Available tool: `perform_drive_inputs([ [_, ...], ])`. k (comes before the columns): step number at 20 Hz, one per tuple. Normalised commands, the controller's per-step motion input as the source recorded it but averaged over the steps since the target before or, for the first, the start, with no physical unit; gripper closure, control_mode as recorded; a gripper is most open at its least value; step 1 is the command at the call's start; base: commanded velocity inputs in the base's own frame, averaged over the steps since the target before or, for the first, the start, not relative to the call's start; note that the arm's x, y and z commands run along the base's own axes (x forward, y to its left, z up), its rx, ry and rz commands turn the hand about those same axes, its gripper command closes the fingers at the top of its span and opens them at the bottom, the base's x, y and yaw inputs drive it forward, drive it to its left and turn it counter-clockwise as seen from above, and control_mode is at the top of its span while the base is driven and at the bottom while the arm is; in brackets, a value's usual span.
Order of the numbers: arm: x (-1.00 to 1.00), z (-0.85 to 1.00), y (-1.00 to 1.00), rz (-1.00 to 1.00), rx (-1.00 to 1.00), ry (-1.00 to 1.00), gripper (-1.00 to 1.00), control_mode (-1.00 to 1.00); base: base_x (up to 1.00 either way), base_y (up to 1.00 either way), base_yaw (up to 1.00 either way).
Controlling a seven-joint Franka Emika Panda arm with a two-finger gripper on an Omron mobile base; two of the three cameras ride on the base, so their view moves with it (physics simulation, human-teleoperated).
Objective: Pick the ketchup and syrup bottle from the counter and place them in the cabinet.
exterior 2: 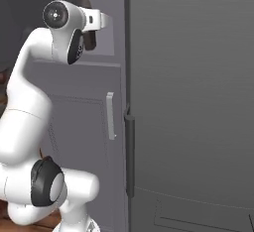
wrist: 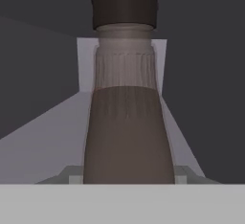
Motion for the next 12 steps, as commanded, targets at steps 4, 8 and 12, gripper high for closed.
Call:
perform_drive_inputs([
  [4, 0.47, -0.27, 0.0, 0.0, 0.0, 0.0, 1.0, -1.0, 0.0, 0.0, 0.0],
  [8, 0.53, -0.28, 0.0, 0.0, 0.0, 0.0, 1.0, -1.0, 0.0, 0.0, 0.0],
  [12, 0.53, -0.29, 0.0, 0.0, 0.0, 0.0, 1.0, -1.0, 0.0, 0.0, 0.0],
])
